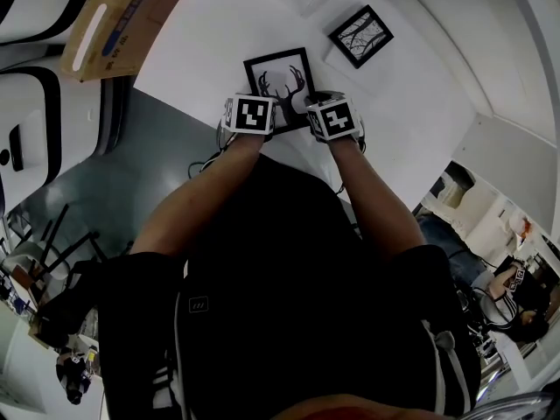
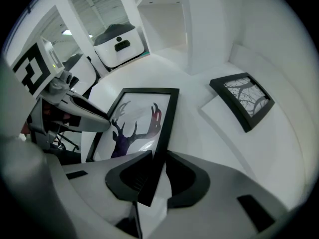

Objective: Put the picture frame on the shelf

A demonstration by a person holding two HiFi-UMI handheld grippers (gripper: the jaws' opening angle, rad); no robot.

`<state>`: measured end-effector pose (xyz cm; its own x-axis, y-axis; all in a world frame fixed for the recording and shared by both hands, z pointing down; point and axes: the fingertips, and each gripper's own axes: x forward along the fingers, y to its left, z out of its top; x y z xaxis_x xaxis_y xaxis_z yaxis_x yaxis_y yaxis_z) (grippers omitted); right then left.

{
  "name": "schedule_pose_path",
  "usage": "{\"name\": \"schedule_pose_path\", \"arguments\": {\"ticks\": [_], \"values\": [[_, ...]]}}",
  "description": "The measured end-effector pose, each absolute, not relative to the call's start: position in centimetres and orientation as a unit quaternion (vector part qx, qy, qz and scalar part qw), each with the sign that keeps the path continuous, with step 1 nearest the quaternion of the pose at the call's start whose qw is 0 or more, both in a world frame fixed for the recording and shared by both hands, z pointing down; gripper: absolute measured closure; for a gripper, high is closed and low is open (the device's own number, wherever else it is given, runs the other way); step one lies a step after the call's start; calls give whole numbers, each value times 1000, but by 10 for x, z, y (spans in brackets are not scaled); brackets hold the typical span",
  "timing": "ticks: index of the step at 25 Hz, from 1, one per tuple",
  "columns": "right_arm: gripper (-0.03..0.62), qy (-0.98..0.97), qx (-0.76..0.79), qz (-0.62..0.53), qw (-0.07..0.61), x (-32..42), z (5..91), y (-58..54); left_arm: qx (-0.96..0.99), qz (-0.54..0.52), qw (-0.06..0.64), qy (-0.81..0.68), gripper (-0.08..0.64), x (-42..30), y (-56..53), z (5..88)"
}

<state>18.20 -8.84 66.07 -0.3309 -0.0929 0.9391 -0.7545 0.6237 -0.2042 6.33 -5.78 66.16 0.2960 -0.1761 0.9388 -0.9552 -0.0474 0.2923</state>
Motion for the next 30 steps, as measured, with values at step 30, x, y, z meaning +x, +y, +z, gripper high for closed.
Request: {"name": "schedule_pose_path", "arguments": {"ticks": [30], "values": [[499, -785, 280, 423, 356, 190, 619, -58, 678, 308, 492, -451, 468, 60, -58, 615]]}}
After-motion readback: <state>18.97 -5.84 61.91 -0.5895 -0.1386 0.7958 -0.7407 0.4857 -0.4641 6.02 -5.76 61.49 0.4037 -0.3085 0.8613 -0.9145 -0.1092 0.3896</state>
